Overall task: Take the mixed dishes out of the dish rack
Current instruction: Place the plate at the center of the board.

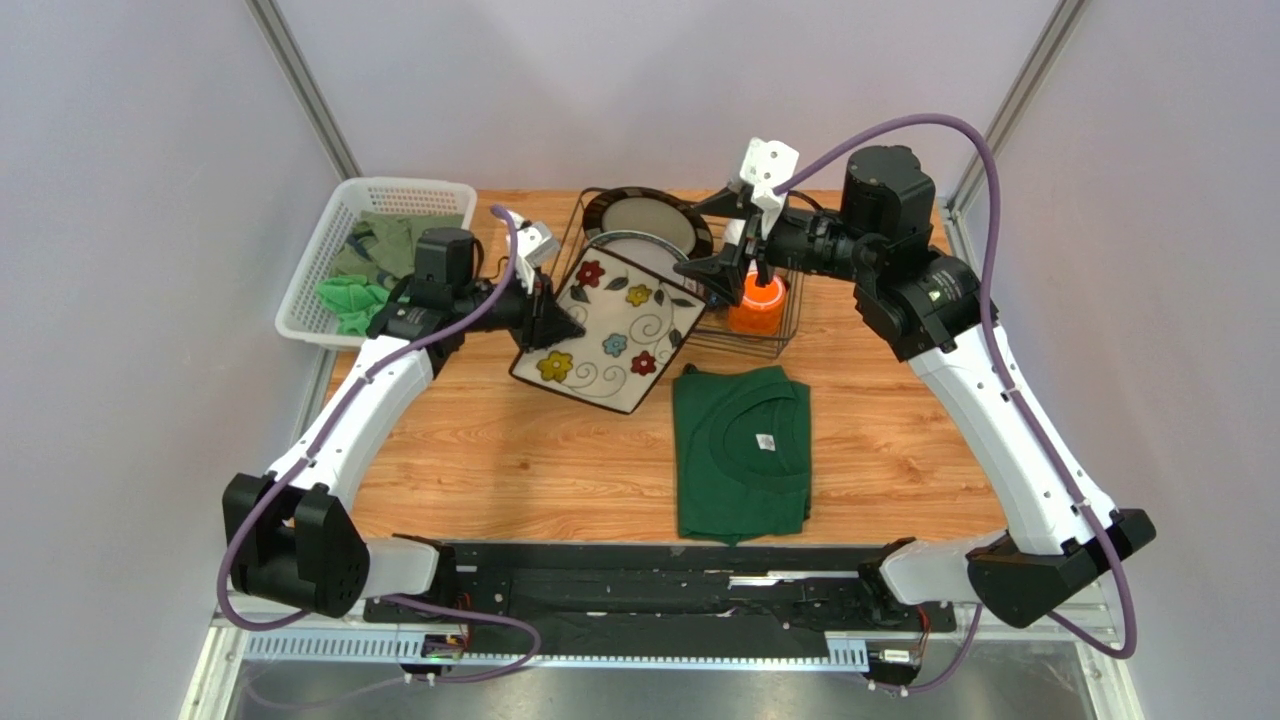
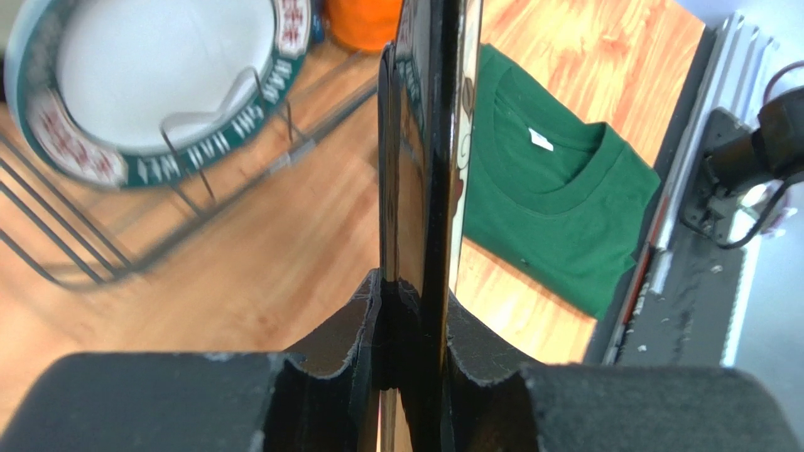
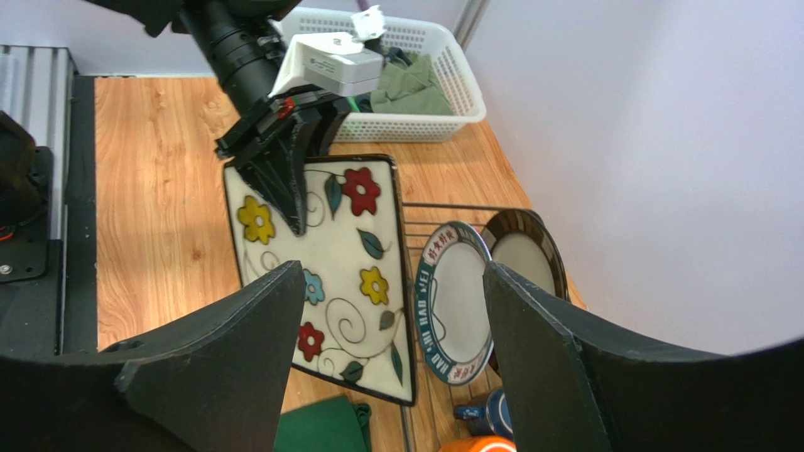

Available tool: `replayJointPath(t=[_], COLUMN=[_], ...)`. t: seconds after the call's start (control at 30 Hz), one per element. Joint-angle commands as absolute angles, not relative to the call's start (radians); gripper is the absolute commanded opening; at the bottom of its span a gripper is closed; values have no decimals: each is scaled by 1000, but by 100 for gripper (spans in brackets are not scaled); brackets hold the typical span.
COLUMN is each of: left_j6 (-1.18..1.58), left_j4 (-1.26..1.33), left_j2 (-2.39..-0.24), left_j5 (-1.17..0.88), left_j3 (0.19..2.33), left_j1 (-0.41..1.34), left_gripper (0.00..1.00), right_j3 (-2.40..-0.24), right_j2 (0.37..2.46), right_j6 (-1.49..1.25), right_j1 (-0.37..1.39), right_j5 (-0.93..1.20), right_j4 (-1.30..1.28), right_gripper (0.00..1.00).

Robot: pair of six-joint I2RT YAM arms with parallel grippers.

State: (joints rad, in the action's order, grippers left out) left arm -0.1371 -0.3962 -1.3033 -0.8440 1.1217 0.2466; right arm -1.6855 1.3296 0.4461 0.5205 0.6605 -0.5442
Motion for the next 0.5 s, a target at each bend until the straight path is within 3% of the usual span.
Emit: replayJointPath(t=[0.0,0.2,0.43,0.47], left_j6=[83,238,374,373], left_j4=[-193,-35,86,86], left_j2=[-1236,-1195,-1180,-1180], left_j5=[-985,-1014,-1005,-1005], left_j3=[1052,911,790,772], left_j1=[239,216,183,180], left_gripper=[0,0,0,0], right_j3=[-1655,-1648,-1605,-1588], right_j2=[1281,1273,1250,1246], right_j6=[362,239,160,150], right_j1=[479,405,374,371], right_j5=[629,611,551,540], right_j4=[-456,-391,-364,-359], right_gripper=[75,76,84,89])
